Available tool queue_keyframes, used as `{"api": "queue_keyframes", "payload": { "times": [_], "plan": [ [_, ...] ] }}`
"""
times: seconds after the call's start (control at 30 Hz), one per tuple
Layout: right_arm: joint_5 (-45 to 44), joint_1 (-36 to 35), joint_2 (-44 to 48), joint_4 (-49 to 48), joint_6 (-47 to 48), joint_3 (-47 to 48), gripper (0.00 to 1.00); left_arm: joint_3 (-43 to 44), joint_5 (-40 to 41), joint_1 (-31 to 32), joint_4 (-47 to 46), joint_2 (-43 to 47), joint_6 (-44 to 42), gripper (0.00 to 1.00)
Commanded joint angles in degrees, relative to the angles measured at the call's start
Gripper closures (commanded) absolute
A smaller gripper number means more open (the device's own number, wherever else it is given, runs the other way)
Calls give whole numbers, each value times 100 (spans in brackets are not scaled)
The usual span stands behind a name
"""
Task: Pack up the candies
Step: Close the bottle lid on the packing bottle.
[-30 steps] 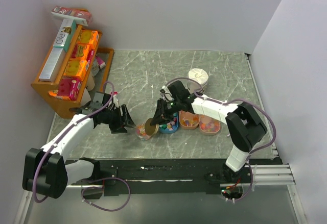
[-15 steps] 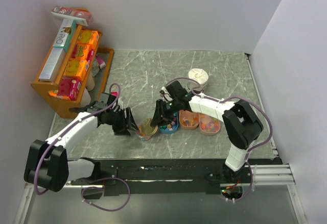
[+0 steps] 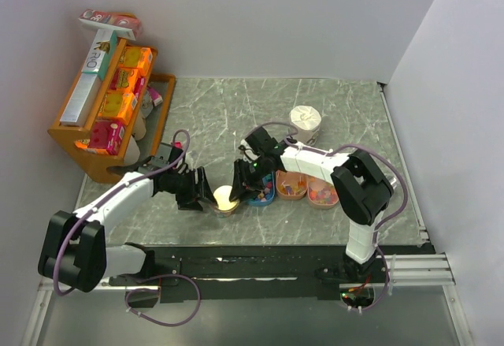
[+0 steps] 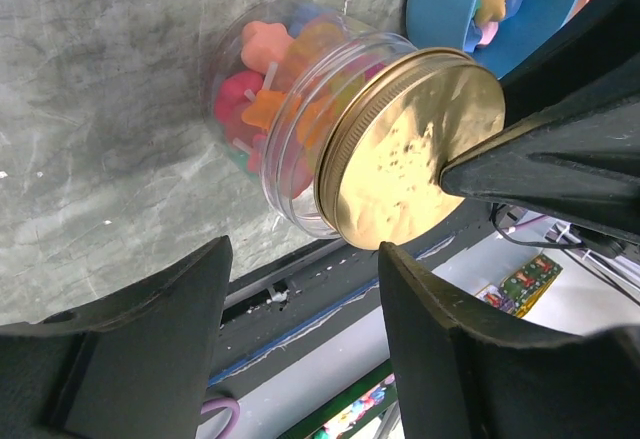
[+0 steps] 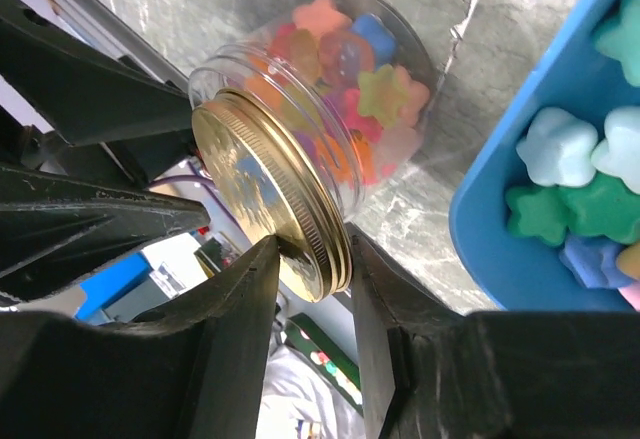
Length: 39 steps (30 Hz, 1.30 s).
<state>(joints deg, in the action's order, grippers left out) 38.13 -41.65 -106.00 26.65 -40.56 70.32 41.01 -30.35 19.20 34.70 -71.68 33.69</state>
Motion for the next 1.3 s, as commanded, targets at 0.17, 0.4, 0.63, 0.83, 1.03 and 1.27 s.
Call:
{"api": "queue_keyframes", "payload": {
  "times": [0.17, 0.4, 0.63, 0.83, 1.03, 1.27],
  "plan": [
    [-139, -89, -96, 384, 399, 438, 57, 161, -15, 110, -209, -109, 23, 34],
    [-86, -221, -448, 542, 531, 746, 56, 214, 47, 137, -200, -179, -12, 36],
    [-69, -274, -519, 525, 549, 676, 55, 249, 47, 145, -271, -232, 15, 42],
    [-121, -274, -457, 455, 522, 605, 55, 249, 55, 145, -271, -259, -3, 49],
    [-174, -265, -413, 472, 522, 667, 55, 249, 125, 145, -244, -241, 6, 52],
    [-604, -265, -150, 534, 680, 658, 52, 258, 336, 137, -279, -127, 76, 59]
  ]
}}
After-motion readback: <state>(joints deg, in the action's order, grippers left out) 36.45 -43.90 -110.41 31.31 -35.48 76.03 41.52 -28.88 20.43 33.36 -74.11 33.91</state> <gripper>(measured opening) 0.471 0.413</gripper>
